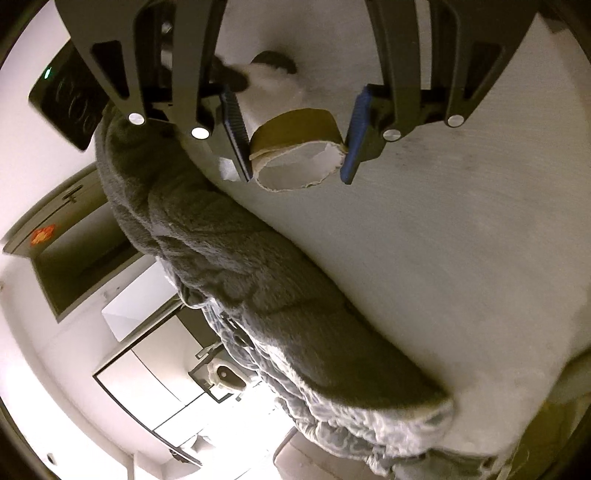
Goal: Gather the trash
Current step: 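Carry the white ball and tape roll in both tools over the bin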
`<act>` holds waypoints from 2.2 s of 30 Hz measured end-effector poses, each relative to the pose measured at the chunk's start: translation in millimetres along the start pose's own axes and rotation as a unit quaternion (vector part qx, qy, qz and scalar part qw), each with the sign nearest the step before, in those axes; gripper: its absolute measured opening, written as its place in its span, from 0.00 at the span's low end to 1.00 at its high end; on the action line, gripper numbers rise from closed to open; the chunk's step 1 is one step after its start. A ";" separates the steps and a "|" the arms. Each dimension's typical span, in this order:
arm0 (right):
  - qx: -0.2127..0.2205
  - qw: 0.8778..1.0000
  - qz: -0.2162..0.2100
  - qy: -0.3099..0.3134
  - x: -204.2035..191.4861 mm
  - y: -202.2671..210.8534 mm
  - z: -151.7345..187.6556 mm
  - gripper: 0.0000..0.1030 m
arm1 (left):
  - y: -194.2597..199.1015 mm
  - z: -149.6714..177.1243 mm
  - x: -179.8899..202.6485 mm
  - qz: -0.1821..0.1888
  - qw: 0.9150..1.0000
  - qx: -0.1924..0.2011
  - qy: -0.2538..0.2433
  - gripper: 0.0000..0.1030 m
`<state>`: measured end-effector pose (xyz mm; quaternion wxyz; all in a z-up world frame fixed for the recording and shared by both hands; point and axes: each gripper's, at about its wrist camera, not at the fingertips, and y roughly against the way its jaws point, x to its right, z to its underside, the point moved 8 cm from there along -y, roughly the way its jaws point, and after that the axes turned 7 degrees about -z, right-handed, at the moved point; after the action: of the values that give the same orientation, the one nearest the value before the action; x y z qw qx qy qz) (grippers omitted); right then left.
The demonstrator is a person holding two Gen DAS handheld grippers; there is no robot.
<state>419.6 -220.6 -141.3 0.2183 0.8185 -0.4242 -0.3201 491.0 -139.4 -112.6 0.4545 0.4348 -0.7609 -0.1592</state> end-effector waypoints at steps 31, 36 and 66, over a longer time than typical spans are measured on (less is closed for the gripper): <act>0.070 0.989 -0.035 -0.125 -50.8 38.9 28.9 0.19 | 141.5 107.7 -32.5 -0.173 0.968 0.082 -0.161 0.49; 0.062 0.989 -0.037 -0.126 -74.0 39.4 48.2 0.19 | 159.1 132.5 -46.1 -0.197 0.963 0.087 -0.160 0.49; -0.008 0.997 -0.048 -0.057 -205.8 16.2 116.0 0.19 | 196.4 249.5 -173.0 -0.280 0.957 -0.015 -0.073 0.50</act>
<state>238.8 -67.8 -142.5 0.1851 0.8167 -0.3931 -0.3797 218.5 74.1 -216.8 0.3410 0.6108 -0.6377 -0.3226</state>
